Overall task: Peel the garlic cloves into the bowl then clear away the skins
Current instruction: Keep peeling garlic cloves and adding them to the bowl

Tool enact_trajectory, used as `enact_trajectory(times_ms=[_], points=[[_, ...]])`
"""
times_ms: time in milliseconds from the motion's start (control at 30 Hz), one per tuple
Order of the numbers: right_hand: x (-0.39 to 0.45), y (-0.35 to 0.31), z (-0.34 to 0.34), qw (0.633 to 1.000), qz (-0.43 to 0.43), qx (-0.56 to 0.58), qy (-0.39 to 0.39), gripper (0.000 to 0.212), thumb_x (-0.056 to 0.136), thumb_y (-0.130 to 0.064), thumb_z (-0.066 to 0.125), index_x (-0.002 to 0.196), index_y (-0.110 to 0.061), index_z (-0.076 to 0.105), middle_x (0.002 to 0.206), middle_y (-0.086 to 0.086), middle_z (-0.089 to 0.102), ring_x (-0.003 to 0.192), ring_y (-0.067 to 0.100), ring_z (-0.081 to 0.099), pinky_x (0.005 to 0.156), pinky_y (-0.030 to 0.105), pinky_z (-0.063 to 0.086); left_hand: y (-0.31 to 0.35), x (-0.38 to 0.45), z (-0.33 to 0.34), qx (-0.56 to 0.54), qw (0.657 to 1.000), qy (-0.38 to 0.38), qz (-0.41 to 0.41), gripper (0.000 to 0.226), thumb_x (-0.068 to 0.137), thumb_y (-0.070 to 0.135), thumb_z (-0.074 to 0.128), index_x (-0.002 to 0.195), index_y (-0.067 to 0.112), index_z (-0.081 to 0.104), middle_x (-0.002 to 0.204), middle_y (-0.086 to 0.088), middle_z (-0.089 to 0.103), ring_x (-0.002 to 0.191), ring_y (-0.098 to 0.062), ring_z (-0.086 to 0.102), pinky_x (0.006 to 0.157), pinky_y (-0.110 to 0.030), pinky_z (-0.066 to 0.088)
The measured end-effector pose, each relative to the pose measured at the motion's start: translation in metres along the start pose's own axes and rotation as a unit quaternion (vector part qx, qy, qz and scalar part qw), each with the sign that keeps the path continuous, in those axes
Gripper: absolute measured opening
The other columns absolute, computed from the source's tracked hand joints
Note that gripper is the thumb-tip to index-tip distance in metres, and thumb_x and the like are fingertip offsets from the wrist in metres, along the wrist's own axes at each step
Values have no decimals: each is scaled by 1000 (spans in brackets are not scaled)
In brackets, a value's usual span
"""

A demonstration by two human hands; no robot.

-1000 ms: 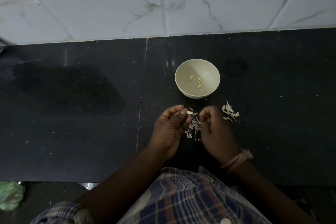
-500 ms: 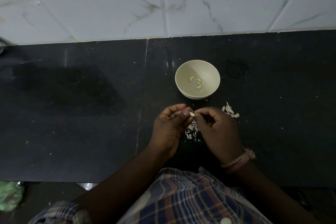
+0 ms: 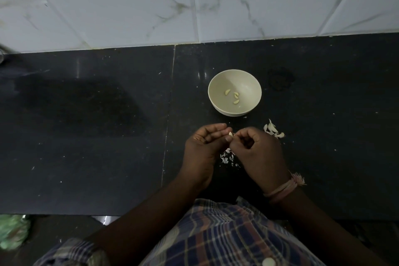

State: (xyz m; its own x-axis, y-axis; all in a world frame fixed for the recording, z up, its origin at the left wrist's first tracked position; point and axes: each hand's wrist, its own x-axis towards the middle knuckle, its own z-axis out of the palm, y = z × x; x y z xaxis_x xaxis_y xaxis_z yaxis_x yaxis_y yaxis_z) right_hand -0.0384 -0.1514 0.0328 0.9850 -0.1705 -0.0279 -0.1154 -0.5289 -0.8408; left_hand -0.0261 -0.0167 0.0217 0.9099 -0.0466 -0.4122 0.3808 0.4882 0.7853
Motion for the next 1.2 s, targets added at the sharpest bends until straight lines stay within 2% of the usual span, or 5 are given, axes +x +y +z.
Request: enact_trajectory(times_ms=[167, 600, 833, 1000, 1200], points=[[3, -7, -2, 999, 22, 15, -24, 8, 84, -25, 75, 79, -20, 72, 65, -5, 67, 63, 7, 63, 59, 23, 50, 4, 2, -2, 10, 1000, 1, 4, 27, 81, -15, 70, 100, 5, 72, 99, -18, 76, 94, -25, 74, 82, -32, 59], [8, -11, -3, 992, 80, 89, -45, 11, 86, -22, 73, 77, -16, 71, 64, -5, 66, 57, -2, 57, 54, 11, 42, 9, 1, 0, -13, 999, -30, -28, 28, 89, -14, 61, 111, 1, 69, 106, -17, 76, 101, -23, 73, 86, -30, 60], [8, -6, -2, 983, 102, 145, -51, 9, 87, -21, 76, 81, -14, 72, 68, -3, 70, 60, 2, 59, 58, 16, 46, 7, 1, 3, -10, 999, -42, -27, 31, 84, -13, 66, 111, 3, 70, 108, -18, 76, 104, -24, 72, 96, -34, 57], [9, -5, -3, 986, 88, 134, -43, 8, 91, -18, 68, 84, -15, 71, 73, -4, 71, 64, 0, 62, 61, 17, 48, 8, 0, 4, -17, 999, -40, -23, 26, 87, -13, 64, 109, 0, 70, 104, -19, 76, 98, -23, 74, 90, -31, 59], [13, 3, -5, 983, 106, 150, -4, 22, 91, -28, 48, 80, -13, 60, 68, 1, 58, 65, 15, 53, 63, 34, 43, 7, -2, 2, 34, 999, -27, -3, 28, 86, -12, 69, 106, 6, 72, 104, -15, 77, 98, -21, 73, 83, -30, 58]])
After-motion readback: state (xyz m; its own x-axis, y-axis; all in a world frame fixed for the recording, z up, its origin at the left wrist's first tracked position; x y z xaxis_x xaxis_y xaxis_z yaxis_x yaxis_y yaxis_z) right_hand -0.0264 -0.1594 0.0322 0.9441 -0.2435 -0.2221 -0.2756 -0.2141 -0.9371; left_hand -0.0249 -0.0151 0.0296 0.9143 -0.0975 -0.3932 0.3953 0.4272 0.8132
